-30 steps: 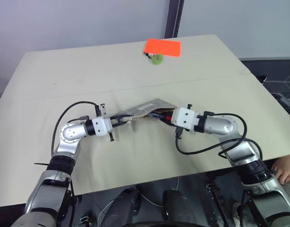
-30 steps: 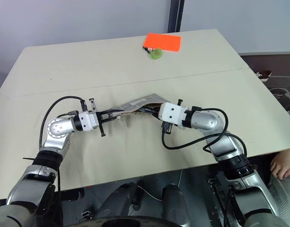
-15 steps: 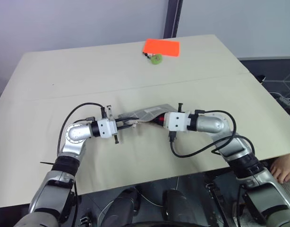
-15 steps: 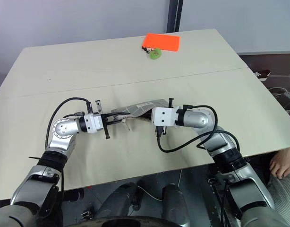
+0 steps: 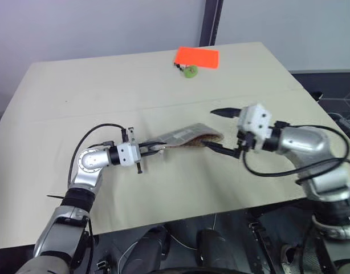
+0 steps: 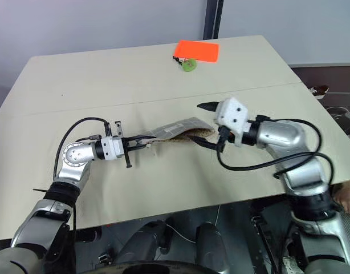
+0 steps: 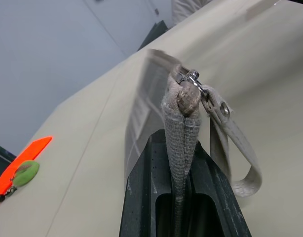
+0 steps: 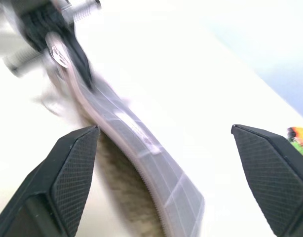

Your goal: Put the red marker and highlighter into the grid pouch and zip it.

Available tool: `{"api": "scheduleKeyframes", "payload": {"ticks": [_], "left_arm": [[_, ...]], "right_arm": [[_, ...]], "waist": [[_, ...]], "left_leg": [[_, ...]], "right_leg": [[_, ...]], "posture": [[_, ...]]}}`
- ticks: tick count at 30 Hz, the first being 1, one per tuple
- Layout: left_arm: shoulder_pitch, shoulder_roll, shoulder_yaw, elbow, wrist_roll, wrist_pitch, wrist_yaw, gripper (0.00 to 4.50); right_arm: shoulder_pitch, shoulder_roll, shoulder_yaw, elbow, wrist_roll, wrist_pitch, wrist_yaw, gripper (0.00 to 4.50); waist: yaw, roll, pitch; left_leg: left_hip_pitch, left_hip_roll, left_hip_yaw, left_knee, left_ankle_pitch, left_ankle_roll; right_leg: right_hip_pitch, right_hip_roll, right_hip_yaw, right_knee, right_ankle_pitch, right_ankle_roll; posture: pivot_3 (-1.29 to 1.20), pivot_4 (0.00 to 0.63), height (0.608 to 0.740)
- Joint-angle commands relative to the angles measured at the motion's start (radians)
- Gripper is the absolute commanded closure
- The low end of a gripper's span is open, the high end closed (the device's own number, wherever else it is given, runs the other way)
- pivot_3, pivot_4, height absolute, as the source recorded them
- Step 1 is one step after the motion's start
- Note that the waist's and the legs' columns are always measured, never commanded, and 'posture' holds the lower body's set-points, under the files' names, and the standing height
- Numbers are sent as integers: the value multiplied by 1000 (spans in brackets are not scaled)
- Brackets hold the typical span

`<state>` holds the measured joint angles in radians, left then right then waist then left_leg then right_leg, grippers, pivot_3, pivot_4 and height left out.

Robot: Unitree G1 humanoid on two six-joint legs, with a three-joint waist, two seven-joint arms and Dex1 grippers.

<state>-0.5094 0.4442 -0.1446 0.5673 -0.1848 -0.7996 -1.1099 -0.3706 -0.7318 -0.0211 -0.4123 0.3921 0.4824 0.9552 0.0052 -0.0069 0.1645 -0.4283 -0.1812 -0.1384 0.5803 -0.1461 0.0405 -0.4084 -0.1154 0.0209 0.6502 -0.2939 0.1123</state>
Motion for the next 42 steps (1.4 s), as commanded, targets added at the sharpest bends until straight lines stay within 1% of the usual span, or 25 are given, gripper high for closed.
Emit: {"api": "scheduleKeyframes", "payload": {"ticks": [1,3,5,7,9,13,16,20,23,28,30,32,35,37,38,40,42], "left_arm": [[-22,-16,3,2,12,-8,28,4500],[-33,-27,-4,16,30,-8,39,4500],[-39,-36,-19,27,57,-18,43,4500],[-42,-39,-36,33,74,-36,32,4500],[-49,-39,-56,39,94,-61,26,4500],[-80,-49,-68,38,94,-52,32,4500],[-107,-41,-83,57,116,-80,24,4500],[-153,-40,-103,113,155,-128,22,4500],[-177,-43,-115,146,169,-157,24,4500],[-197,-45,-121,182,181,-179,42,4500],[-200,-46,-122,188,182,-182,47,4500],[-201,-47,-121,190,182,-180,53,4500],[-203,-45,-120,195,184,-180,60,4500],[-203,-42,-120,198,183,-183,62,4500],[-201,-39,-118,199,182,-182,64,4500],[-199,-25,-111,209,182,-186,66,4500],[-194,-7,-96,218,173,-181,66,4500]], "right_arm": [[112,-43,-75,-131,195,223,0,24],[186,-48,-60,-175,225,291,-30,24],[241,-37,26,-207,172,330,-99,24],[265,0,108,-214,111,309,-155,24],[249,131,117,-163,119,311,-264,24],[224,298,140,-61,72,252,-376,24],[196,385,127,-27,112,247,-397,24],[159,438,141,-1,134,263,-396,24],[135,468,129,17,153,275,-403,24],[126,478,150,11,175,295,-385,24],[125,490,153,18,162,283,-397,557],[126,498,151,21,163,280,-401,1293],[130,509,135,14,183,288,-406,2920],[135,489,132,12,178,286,-396,3995],[139,470,131,11,168,281,-390,4459],[149,416,99,18,155,274,-378,4459],[168,339,27,34,159,268,-356,4459]], "waist": [[5,0,0],[8,0,0],[8,0,0],[5,0,0],[-1,-1,0],[3,-1,0],[8,-1,0],[7,-1,0],[6,-1,0],[6,-1,0],[6,-1,0],[6,-1,0],[6,-1,0],[5,-1,0],[5,-1,0],[6,-1,0],[8,-1,0]], "left_leg": [[0,0,0,0,0,0],[-1,0,0,0,0,0],[-1,0,1,0,0,0],[-1,0,2,0,0,0],[-1,0,3,0,0,0],[-2,0,3,0,0,0],[-1,0,3,0,0,0],[-1,0,3,0,0,0],[-1,0,2,0,0,0],[-1,0,2,0,0,0],[-1,0,2,0,0,0],[-1,0,2,0,0,0],[-1,0,2,0,0,0],[-1,0,2,0,0,0],[-1,0,2,0,0,0],[-1,0,2,0,0,0],[-1,0,2,0,0,0]], "right_leg": [[0,0,0,0,0,0],[1,-1,0,0,0,0],[1,-2,0,-1,0,0],[1,-3,0,-2,0,0],[2,-3,0,-2,-1,0],[0,-2,-1,-2,0,0],[-1,-1,-1,-2,0,0],[-1,-1,-1,-2,0,0],[-1,-1,-1,-2,0,0],[-2,-1,-1,-1,0,0],[-2,-1,-1,-1,0,0],[-2,-1,-1,-1,0,0],[-2,0,-1,-1,0,0],[-2,0,-1,-1,0,1],[-2,0,-1,-1,0,1],[-2,0,-1,-1,0,1],[-1,-1,-2,-1,0,1]], "posture": [[0,150,740],[0,150,740],[0,150,740],[0,150,740],[0,150,740],[0,150,740],[0,150,740],[0,150,740],[0,150,740],[0,150,740],[0,150,740],[0,150,740],[0,150,740],[0,150,740],[0,150,740],[0,150,740],[0,150,740]]}}
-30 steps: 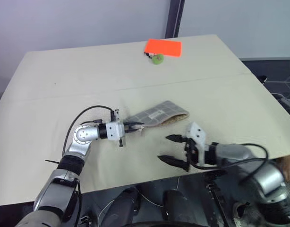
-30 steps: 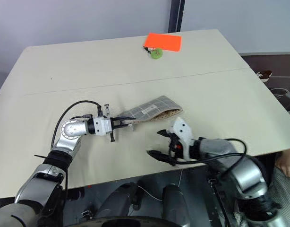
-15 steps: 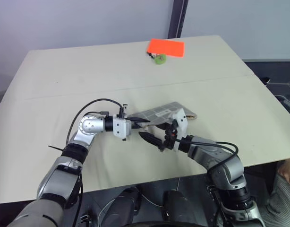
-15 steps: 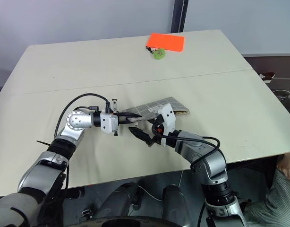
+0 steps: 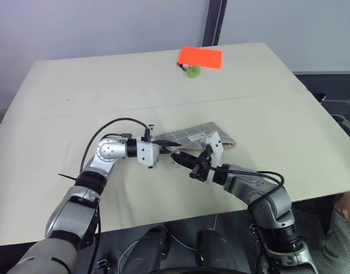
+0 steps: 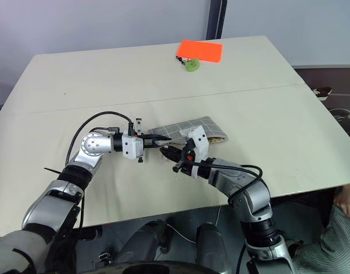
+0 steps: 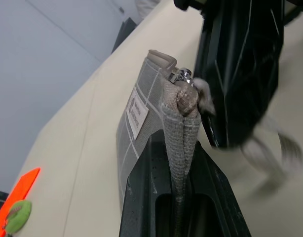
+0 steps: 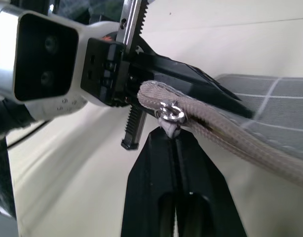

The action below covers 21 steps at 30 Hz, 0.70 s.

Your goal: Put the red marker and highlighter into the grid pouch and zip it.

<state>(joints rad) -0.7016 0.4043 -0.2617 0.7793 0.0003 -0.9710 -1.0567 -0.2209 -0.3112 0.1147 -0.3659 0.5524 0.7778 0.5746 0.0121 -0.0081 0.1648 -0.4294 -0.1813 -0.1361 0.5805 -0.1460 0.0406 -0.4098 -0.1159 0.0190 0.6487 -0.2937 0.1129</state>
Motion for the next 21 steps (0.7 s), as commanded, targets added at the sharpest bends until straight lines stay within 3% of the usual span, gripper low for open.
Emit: {"api": "scheduleKeyframes", "payload": {"ticks": [1,11,17,21], "left_arm": [[0,40,26,8,-17,-7,13,4500],[5,94,79,87,-102,48,-26,4500],[9,98,114,99,-210,213,-135,4500],[30,86,172,41,-285,333,-167,2949]], "right_arm": [[27,-114,-138,-5,3,-31,33,4459],[90,-358,-310,164,-101,-178,74,4459],[75,-352,-302,195,-126,-238,63,4459],[85,-339,-325,149,-62,-215,91,2998]], "waist": [[1,0,0],[-3,0,0],[-3,0,0],[-5,0,0]], "left_leg": [[0,0,0,0,0,0],[0,0,0,0,0,0],[0,0,0,0,0,0],[0,0,0,0,0,0]], "right_leg": [[0,0,0,0,0,0],[2,-1,0,0,0,0],[2,-1,0,1,0,0],[2,-1,0,1,0,0]], "posture": [[0,150,740],[0,150,740],[0,150,740],[0,150,740]]}}
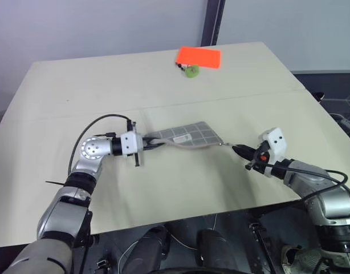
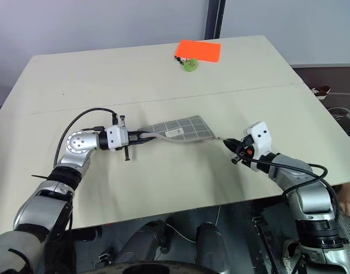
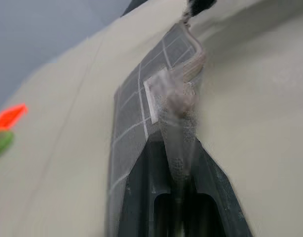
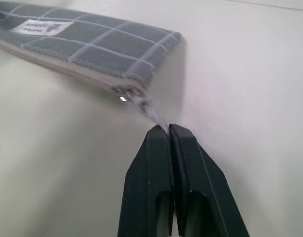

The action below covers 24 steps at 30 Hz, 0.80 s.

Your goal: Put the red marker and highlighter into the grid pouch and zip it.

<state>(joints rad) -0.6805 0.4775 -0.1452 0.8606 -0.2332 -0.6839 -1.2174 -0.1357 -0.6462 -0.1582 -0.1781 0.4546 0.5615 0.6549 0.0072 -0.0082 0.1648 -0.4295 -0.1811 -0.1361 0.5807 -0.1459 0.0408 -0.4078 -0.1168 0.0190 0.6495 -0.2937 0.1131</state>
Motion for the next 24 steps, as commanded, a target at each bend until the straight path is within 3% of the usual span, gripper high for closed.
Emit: {"api": "scheduleKeyframes", "payload": {"ticks": [1,5,6,10,16,21,24], "left_arm": [[18,11,73,-61,-64,65,-2,2419],[59,36,132,-127,-105,112,-16,346],[61,47,151,-126,-109,127,-9,328],[66,89,211,-103,-108,156,16,328],[103,129,308,-160,-152,355,106,328],[139,153,358,-225,-146,451,198,328],[186,174,365,-243,-102,396,230,328]], "right_arm": [[15,-9,-58,-51,37,0,19,2504],[105,-18,-136,-108,92,20,41,411],[137,-24,-158,-125,106,27,49,19],[237,-51,-232,-171,114,16,69,19],[317,-36,-336,-296,158,-65,95,19],[398,-66,-377,-258,101,-133,140,19],[411,-91,-392,-219,83,-158,169,19]], "waist": [[1,0,0],[8,0,0],[8,0,0],[4,0,0],[-1,0,0],[7,0,0],[5,0,0]], "left_leg": [[0,0,0,0,0,0],[0,0,0,0,0,0],[0,0,0,0,0,0],[0,0,-1,0,0,0],[0,1,-1,0,0,0],[0,1,0,0,0,0],[0,1,1,0,0,0]], "right_leg": [[0,0,0,0,0,0],[0,-1,0,-1,0,0],[0,0,0,-1,0,0],[0,0,0,-1,0,0],[1,0,1,0,-2,2],[0,0,1,-1,-2,2],[1,-1,1,-2,-2,2]], "posture": [[0,150,740],[0,150,740],[0,150,740],[0,150,740],[0,150,740],[0,150,740],[0,150,740]]}}
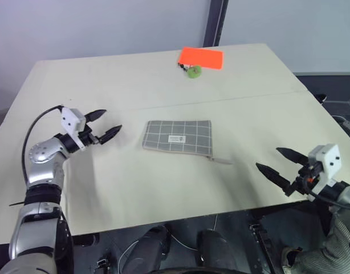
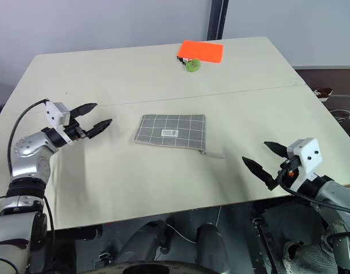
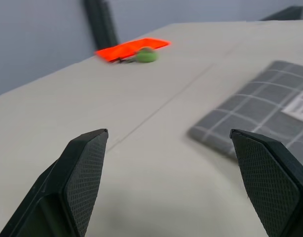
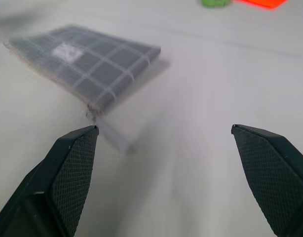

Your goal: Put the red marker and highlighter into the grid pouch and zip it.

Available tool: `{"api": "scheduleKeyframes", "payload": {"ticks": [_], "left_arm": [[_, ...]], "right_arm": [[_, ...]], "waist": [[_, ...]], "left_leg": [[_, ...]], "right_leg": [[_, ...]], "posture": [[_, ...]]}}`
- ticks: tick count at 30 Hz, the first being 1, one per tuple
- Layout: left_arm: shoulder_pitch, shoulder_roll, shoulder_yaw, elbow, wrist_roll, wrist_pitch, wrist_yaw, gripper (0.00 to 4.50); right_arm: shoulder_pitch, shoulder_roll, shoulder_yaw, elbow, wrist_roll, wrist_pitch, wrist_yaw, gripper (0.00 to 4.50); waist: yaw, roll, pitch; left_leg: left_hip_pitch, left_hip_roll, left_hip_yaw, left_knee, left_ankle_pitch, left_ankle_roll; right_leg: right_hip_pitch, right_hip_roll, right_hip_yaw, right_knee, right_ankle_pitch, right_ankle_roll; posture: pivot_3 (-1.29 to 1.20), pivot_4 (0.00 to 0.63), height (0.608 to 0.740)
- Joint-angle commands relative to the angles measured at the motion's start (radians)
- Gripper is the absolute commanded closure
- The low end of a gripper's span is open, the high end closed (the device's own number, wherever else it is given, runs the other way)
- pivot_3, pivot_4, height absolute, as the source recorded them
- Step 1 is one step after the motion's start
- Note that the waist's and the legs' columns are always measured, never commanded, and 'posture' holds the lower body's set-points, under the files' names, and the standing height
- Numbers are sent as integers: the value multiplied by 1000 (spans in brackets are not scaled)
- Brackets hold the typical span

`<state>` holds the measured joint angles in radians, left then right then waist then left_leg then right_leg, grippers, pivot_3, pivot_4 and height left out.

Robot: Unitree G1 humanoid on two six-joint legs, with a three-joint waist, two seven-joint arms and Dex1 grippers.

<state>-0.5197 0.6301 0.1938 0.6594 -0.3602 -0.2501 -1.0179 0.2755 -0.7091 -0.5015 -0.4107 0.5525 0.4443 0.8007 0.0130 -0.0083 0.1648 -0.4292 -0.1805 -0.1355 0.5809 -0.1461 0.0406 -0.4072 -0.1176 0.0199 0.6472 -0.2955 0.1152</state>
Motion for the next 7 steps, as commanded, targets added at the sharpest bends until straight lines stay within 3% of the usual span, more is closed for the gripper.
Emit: {"api": "scheduleKeyframes", "payload": {"ticks": [1,7], "left_arm": [[38,25,26,-48,36,-38,48,328],[78,38,43,-79,50,0,118,328]], "right_arm": [[-2,-34,-51,26,-15,-49,32,19],[-39,-61,-35,99,-29,-78,70,19]], "waist": [[-2,0,0],[-1,0,0]], "left_leg": [[0,0,1,0,0,0],[0,0,1,0,0,0]], "right_leg": [[0,0,0,0,0,0],[2,0,0,0,-1,-1]], "posture": [[0,150,740],[0,150,740]]}}
